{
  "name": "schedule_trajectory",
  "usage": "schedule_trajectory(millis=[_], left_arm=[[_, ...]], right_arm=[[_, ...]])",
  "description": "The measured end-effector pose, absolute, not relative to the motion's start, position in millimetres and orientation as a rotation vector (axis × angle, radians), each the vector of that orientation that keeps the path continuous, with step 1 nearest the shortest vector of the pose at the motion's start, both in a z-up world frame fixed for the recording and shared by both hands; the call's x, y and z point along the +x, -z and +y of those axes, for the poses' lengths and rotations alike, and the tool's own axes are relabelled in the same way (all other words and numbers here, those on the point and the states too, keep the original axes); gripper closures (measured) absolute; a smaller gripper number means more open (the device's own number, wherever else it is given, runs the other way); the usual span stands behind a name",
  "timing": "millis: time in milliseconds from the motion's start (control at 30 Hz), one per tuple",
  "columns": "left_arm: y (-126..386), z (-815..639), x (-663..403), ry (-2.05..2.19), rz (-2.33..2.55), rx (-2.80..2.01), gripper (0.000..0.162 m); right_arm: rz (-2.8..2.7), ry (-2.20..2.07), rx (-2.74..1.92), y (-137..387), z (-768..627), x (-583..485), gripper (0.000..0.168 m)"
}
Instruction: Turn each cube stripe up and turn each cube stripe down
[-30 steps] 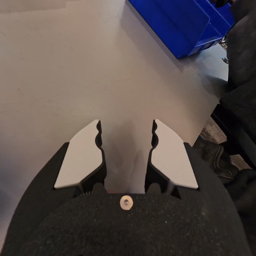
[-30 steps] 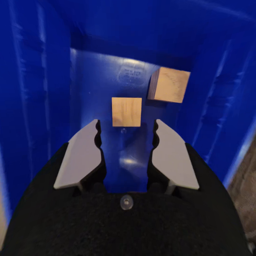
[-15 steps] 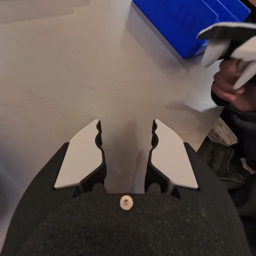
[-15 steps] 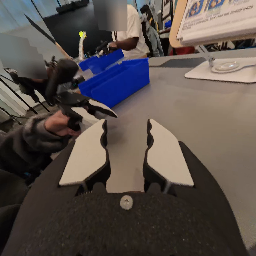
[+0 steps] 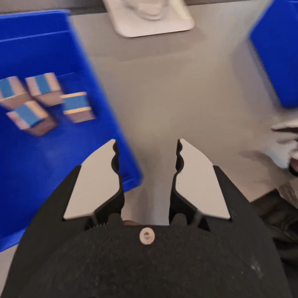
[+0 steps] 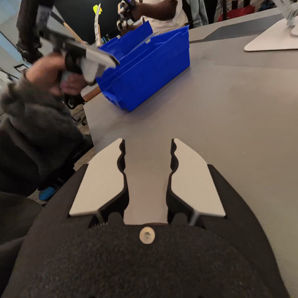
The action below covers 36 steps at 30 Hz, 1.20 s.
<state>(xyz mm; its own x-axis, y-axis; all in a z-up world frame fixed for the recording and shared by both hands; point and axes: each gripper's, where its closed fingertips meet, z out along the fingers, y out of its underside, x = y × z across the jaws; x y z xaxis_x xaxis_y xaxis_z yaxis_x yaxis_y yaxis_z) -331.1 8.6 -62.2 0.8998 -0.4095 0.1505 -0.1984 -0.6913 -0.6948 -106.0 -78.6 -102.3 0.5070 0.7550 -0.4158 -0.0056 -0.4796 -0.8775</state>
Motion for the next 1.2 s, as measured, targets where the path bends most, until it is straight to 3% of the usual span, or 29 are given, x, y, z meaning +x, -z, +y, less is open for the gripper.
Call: schedule_trajectory(millis=[200,500,600,633,767,967,1200], left_arm=[[95,113,-453,0.15,-0.036,-2.734,0.094],[159,153,-478,-0.004,-0.274,-2.963,0.094],[170,150,-483,-0.019,-0.271,-2.989,0.102],[171,151,-478,0.059,-0.269,-2.984,0.117],[168,137,-489,0.004,-0.163,-3.025,0.118],[103,127,-460,0.382,0.041,-2.759,0.118],[0,55,-313,1.336,0.426,-2.073,0.118]], right_arm=[[-0.712,-0.99,-1.907,118,-84,-114,0.114],[-0.777,-0.937,-1.918,123,-92,-113,0.114],[-0.778,-0.945,-1.926,124,-92,-111,0.114],[-0.778,-0.946,-1.927,124,-92,-111,0.114],[-0.771,-0.946,-1.933,124,-91,-108,0.115],[-0.722,-0.974,-1.927,122,-85,-101,0.116],[-0.526,-1.269,-1.883,100,-64,-101,0.115]])
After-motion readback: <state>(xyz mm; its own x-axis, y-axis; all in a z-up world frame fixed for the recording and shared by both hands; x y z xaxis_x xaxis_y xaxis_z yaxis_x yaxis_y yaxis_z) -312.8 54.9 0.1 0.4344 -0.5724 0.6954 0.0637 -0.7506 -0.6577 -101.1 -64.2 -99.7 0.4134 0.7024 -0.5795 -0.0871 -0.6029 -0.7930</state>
